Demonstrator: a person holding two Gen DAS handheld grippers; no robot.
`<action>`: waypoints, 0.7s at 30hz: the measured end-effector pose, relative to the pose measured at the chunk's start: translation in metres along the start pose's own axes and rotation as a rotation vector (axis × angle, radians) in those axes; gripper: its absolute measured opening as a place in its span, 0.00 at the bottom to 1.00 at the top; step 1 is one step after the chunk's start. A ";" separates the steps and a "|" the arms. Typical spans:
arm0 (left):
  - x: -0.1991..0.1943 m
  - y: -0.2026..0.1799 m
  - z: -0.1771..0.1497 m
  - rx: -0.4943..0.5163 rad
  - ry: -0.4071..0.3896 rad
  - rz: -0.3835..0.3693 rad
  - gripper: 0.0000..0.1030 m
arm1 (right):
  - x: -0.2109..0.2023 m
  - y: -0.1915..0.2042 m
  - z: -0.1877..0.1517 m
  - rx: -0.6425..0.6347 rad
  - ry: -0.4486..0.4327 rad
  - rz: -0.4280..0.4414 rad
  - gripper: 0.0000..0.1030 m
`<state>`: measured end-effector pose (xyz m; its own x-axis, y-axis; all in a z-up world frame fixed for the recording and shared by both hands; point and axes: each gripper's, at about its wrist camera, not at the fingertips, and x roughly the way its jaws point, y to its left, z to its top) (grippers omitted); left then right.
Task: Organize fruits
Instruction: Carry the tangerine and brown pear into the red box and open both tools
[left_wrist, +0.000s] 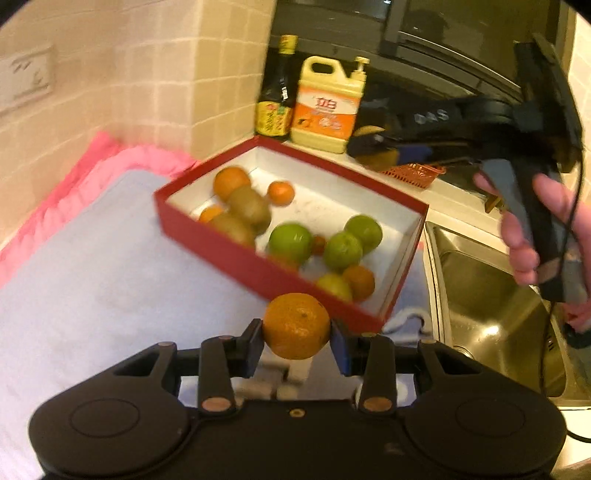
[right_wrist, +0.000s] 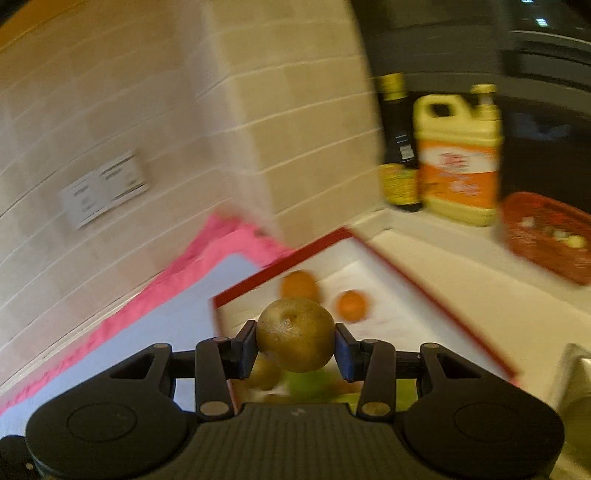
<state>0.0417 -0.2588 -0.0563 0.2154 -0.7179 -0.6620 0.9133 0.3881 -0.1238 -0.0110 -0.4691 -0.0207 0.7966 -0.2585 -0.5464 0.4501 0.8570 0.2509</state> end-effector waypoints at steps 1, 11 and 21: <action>0.008 -0.003 0.010 0.014 -0.004 0.005 0.45 | -0.003 -0.009 0.002 0.008 -0.003 -0.012 0.43; 0.086 0.008 0.128 -0.009 -0.056 0.011 0.45 | 0.035 -0.061 0.009 0.137 0.144 -0.064 0.44; 0.219 0.032 0.201 -0.018 0.093 0.031 0.45 | 0.102 -0.063 0.015 0.097 0.256 -0.062 0.44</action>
<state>0.1878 -0.5194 -0.0571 0.2099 -0.6489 -0.7313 0.8999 0.4207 -0.1150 0.0482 -0.5560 -0.0803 0.6438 -0.1774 -0.7443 0.5412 0.7933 0.2790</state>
